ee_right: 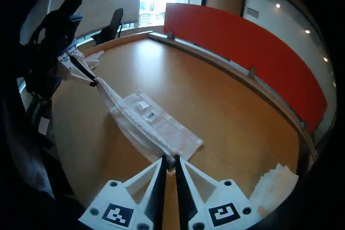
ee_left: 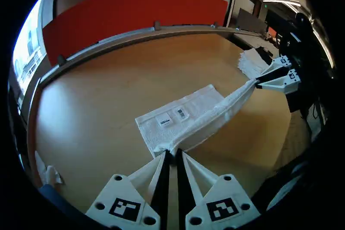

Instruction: Fold towel

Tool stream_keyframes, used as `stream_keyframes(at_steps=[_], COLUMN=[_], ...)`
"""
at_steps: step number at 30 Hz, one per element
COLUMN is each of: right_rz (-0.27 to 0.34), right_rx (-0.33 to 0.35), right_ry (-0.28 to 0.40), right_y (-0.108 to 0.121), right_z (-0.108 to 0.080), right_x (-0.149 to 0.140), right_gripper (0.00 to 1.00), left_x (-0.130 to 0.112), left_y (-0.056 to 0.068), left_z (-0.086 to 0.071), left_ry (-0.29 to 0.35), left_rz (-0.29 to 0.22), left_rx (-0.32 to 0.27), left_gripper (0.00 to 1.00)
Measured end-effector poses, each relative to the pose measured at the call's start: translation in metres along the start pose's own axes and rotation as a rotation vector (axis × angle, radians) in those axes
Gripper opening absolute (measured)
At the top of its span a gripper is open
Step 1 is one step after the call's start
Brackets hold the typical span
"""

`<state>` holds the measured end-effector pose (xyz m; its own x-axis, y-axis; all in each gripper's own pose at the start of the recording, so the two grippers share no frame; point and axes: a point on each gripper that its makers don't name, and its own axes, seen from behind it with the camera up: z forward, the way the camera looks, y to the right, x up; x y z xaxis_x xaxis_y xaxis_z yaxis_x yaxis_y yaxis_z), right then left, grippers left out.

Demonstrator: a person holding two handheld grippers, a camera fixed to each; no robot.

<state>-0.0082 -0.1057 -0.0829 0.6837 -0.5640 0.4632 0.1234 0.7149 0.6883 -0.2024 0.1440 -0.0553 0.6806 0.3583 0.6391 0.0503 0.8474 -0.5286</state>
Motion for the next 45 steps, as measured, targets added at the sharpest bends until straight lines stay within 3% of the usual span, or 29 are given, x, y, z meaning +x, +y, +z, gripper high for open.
stream_keyframes(at_steps=[11, 38, 45], right_rz=[0.026, 0.125, 0.128], right_rx=[0.003, -0.007, -0.036], right_ry=[-0.040, -0.116, -0.120], right_y=[0.018, 0.031, 0.040], right_z=[0.034, 0.095, 0.103], right_x=[-0.009, -0.038, -0.040], right_gripper=[0.13, 0.15, 0.21], left_x=[-0.003, -0.018, -0.017], left_y=[-0.014, -0.037, -0.043], left_z=[0.038, 0.099, 0.106], left_ry=[-0.042, -0.082, -0.076], left_rz=[-0.037, -0.092, -0.084], left_rx=[0.009, 0.044, 0.064], left_gripper=[0.11, 0.12, 0.25])
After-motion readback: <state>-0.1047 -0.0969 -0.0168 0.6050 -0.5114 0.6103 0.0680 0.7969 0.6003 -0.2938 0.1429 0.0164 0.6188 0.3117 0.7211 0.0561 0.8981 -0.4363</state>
